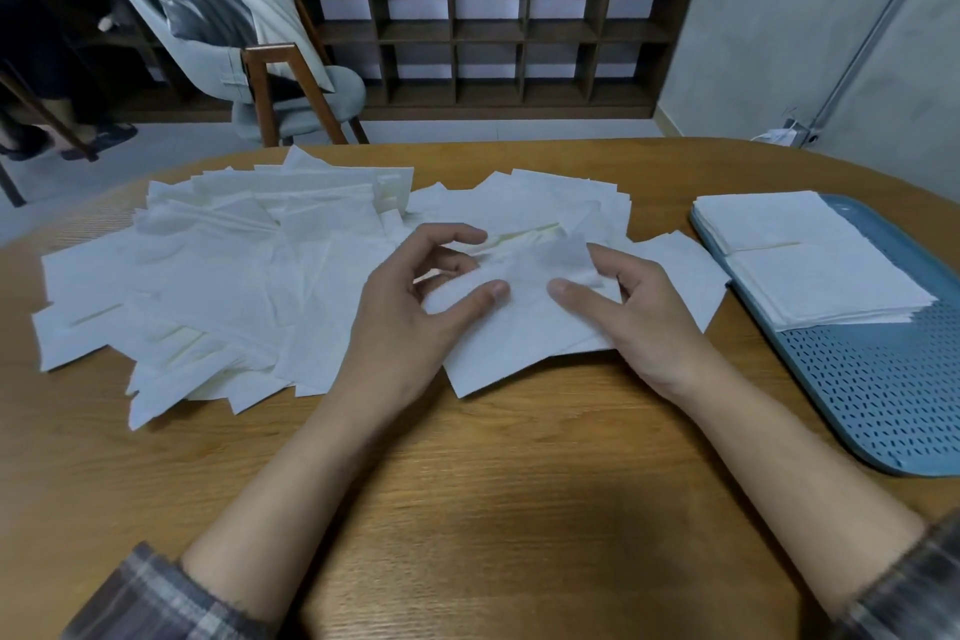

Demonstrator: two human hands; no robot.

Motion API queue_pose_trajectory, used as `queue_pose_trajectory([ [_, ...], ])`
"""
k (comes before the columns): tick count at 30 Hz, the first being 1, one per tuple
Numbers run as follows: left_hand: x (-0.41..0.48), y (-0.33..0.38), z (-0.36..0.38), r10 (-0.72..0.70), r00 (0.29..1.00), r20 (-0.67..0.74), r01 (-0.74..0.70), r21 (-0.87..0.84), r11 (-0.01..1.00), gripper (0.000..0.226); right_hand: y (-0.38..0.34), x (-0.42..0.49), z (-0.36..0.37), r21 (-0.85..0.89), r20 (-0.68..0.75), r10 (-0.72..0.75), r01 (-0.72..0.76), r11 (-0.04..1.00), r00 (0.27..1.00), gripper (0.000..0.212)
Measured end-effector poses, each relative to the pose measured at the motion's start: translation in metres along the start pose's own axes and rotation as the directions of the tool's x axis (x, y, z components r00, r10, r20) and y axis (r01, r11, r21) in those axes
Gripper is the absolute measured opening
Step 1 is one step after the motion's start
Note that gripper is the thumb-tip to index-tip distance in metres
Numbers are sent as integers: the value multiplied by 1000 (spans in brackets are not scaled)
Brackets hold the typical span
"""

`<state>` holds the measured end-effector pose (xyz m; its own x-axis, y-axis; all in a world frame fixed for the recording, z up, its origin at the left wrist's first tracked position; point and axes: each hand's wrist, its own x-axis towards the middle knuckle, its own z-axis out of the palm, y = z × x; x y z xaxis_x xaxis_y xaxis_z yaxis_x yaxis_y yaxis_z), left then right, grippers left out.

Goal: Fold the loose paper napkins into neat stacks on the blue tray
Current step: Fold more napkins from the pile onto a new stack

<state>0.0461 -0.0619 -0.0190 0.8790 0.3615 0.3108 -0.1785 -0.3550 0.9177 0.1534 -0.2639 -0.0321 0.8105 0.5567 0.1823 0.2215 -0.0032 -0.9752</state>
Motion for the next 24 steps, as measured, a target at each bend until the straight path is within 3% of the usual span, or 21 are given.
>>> queue_pose_trajectory([
  [4, 1, 2, -2, -108, 994, 4, 107, -150, 983, 32, 1, 4, -8, 129, -82, 36, -25, 991, 996, 31],
  [8, 3, -3, -3, -55, 998, -12, 54, -52, 997, 7, 0, 4, -7, 177, -19, 71, -67, 982, 997, 42],
  [24, 4, -2, -4, -55, 998, 25, 54, 34, 998, 17, -6, 2, -3, 173, 38, 74, -80, 982, 997, 50],
])
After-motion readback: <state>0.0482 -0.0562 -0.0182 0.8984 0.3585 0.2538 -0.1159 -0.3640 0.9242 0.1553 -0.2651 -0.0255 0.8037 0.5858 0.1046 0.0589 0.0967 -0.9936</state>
